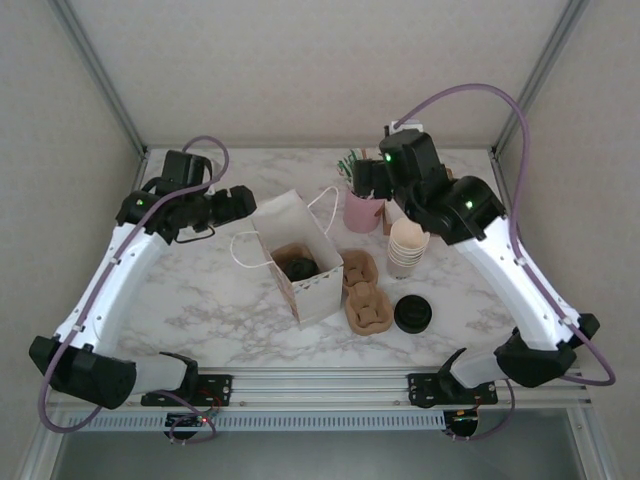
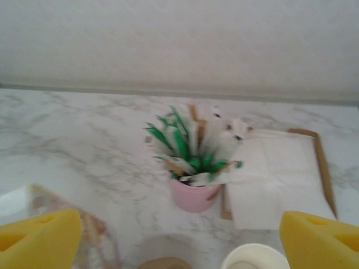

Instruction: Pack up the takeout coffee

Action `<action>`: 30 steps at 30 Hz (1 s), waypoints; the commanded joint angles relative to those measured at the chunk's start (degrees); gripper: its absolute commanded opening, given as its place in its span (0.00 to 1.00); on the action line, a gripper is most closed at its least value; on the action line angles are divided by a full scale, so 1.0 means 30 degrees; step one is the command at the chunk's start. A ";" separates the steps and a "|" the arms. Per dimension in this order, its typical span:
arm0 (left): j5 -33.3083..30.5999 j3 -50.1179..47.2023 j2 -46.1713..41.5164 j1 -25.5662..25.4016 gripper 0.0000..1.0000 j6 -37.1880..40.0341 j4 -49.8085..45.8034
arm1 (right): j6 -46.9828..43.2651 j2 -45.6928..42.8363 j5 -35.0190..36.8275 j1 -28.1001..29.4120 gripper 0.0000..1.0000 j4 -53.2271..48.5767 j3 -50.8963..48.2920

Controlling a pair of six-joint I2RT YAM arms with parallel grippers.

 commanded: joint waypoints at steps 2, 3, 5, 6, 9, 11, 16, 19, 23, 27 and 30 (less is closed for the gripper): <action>0.0140 0.1188 -0.0900 -0.0165 0.86 -0.0283 -0.0669 | 0.0137 0.0484 -0.2420 -0.2902 0.86 0.0633 -0.1165; 0.0104 0.1275 -0.1005 -0.0157 0.86 -0.0336 -0.0724 | 0.0129 0.0557 -0.2886 -0.3416 0.84 0.0832 -0.1442; 0.0068 0.1349 -0.1270 -0.0159 0.87 -0.0412 -0.0689 | 0.0178 0.0765 -0.4001 -0.4530 0.78 0.1233 -0.2106; 0.0043 0.1356 -0.1384 -0.0178 0.87 -0.0455 -0.0674 | 0.0218 0.0905 -0.4420 -0.4908 0.76 0.1365 -0.2316; -0.0210 0.1375 -0.1716 -0.0167 0.88 -0.0516 -0.0703 | 0.0027 0.1478 -0.5681 -0.5982 0.69 0.2104 -0.2910; -0.0285 0.1437 -0.1864 -0.0181 0.88 -0.0548 -0.0810 | -0.0103 0.2117 -0.6452 -0.6529 0.63 0.2303 -0.2805; -0.0854 0.1404 -0.2500 -0.0162 0.88 -0.0693 -0.0912 | -0.0777 0.3285 -0.8322 -0.6734 0.43 0.3265 -0.2519; -0.1247 0.1378 -0.2921 -0.0170 0.87 -0.0664 -0.1036 | -0.1187 0.4290 -0.8832 -0.6725 0.36 0.3201 -0.1797; -0.1614 0.1178 -0.3467 -0.0153 0.87 -0.0675 -0.1143 | -0.1563 0.5514 -0.9358 -0.6711 0.35 0.3129 -0.0856; -0.1725 0.1005 -0.3798 -0.0154 0.85 -0.0637 -0.1258 | -0.1632 0.6562 -0.9673 -0.6608 0.35 0.3134 -0.0153; -0.1770 0.0975 -0.3929 -0.0152 0.83 -0.0548 -0.1302 | -0.1652 0.7219 -0.9696 -0.6560 0.34 0.3117 0.0468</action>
